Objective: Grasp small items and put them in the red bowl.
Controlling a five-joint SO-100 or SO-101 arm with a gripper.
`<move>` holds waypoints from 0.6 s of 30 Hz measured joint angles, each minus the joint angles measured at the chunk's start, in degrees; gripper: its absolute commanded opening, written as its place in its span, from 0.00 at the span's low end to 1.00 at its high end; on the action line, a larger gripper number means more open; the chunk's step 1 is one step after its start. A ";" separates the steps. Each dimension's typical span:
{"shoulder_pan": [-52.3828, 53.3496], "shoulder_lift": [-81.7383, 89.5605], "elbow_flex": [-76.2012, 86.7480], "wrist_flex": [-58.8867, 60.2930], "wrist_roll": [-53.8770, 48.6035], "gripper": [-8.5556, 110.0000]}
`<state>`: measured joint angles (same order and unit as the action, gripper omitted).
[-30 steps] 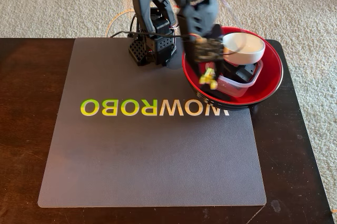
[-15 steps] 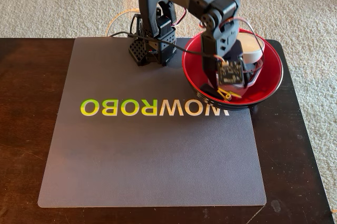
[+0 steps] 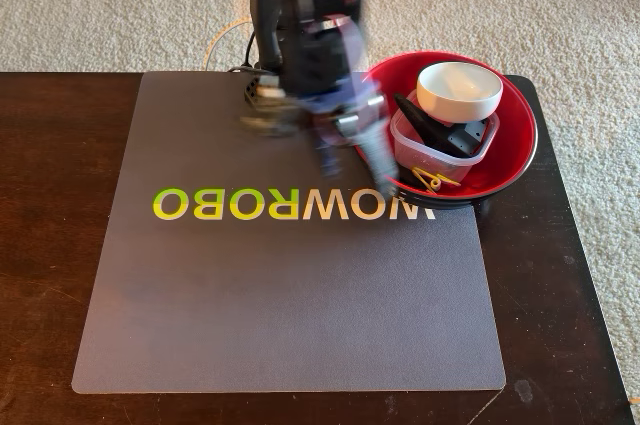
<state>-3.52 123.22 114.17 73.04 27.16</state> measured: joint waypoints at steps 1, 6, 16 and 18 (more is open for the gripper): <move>4.13 -0.79 0.00 -0.70 0.00 0.36; 16.52 -2.99 0.00 -6.42 0.00 0.36; 15.29 -2.46 -0.70 -13.18 -0.35 0.36; 12.57 -0.62 -0.79 -13.36 -0.79 0.36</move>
<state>9.05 122.61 113.38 59.68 26.37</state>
